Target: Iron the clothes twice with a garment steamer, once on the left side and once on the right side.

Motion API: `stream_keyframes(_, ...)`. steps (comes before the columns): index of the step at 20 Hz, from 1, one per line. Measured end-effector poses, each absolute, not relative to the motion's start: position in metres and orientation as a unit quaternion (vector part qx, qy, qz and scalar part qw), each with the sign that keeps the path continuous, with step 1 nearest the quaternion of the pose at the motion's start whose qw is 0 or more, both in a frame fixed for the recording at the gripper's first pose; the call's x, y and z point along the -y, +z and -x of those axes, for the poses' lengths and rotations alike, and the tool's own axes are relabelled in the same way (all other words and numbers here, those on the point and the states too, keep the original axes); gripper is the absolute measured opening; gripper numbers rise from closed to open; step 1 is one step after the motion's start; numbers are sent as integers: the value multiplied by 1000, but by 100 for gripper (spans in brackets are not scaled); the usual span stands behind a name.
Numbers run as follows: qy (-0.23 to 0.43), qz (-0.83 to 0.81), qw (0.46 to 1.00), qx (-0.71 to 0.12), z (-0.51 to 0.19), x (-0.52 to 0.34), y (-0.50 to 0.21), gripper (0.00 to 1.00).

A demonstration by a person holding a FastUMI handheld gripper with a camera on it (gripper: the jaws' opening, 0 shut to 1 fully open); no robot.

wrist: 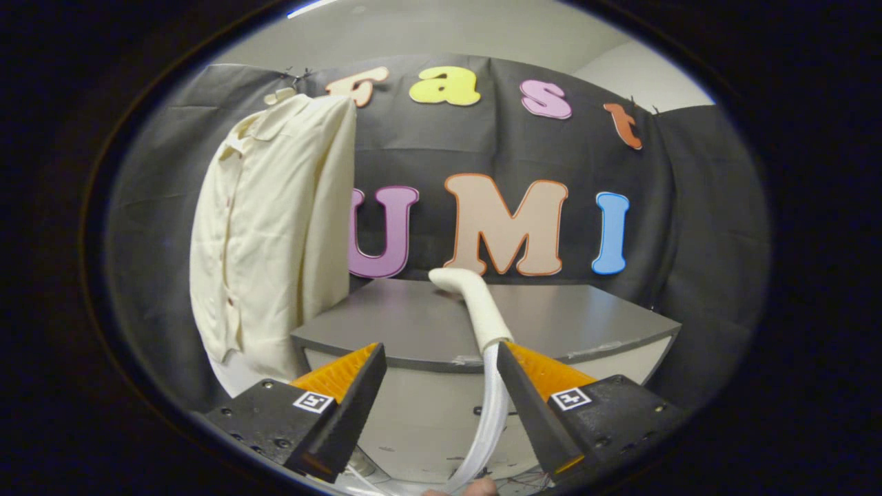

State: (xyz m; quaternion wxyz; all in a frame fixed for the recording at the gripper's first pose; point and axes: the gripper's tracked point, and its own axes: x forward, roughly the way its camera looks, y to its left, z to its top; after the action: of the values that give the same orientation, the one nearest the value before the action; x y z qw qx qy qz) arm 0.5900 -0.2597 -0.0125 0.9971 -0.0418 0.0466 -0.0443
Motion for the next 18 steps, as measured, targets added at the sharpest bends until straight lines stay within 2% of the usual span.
stream_keyframes(5,-76,37,993,-78,-640,297,-7,99)
stream_keyframes(12,-69,54,987,-132,-693,306,-3,99)
stream_keyframes(13,-68,56,985,-145,-699,306,-7,97)
stream_keyframes(16,-60,74,976,-195,-711,299,-23,83)
stream_keyframes(18,-64,81,976,-191,-715,294,-17,74)
